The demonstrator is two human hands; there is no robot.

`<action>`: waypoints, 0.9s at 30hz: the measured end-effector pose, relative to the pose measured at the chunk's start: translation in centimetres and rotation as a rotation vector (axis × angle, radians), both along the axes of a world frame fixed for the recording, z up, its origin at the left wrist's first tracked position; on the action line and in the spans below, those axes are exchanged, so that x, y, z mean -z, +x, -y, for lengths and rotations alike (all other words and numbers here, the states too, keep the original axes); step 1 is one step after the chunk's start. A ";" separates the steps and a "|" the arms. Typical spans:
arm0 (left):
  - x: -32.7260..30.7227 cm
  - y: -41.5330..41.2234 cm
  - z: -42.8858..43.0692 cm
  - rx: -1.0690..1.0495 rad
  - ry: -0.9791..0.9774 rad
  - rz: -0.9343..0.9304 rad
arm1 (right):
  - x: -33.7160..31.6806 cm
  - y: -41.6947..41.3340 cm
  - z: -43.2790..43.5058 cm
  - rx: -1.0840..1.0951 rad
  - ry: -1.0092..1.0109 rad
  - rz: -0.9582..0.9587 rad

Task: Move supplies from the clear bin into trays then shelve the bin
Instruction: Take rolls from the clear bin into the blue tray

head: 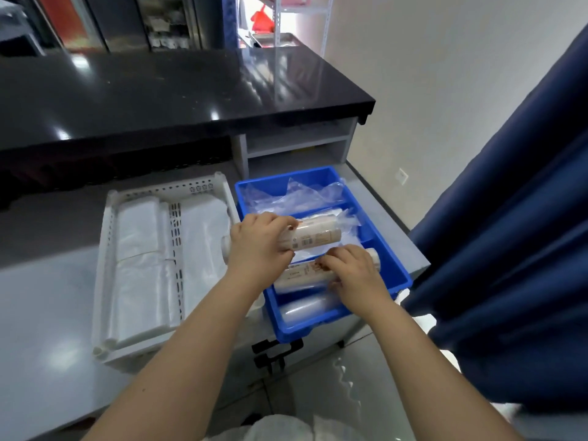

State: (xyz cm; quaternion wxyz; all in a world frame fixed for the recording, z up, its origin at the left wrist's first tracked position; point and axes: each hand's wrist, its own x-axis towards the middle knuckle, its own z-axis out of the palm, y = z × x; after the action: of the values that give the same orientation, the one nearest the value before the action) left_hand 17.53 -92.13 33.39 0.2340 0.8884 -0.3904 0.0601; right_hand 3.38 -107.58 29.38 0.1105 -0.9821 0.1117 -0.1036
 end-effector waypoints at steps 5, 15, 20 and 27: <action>0.5 1.0 2.2 -0.019 0.013 -0.009 | 1.1 1.0 1.5 -0.082 0.004 -0.058; 1.7 -1.1 5.2 -0.238 -0.006 -0.015 | 2.2 2.0 5.5 -0.459 0.084 -0.064; 1.5 -2.9 5.0 -0.357 -0.010 0.013 | 2.3 1.9 6.2 -0.602 0.074 -0.121; 1.8 -5.2 3.7 -0.447 0.003 0.044 | 1.3 2.8 5.2 -0.668 -0.142 -0.355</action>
State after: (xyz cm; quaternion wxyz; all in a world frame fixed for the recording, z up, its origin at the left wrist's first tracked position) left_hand 12.36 -95.82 31.60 0.2050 0.9516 -0.1889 0.1295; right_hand 6.14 -112.82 28.11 0.0490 -0.9722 -0.2047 0.1021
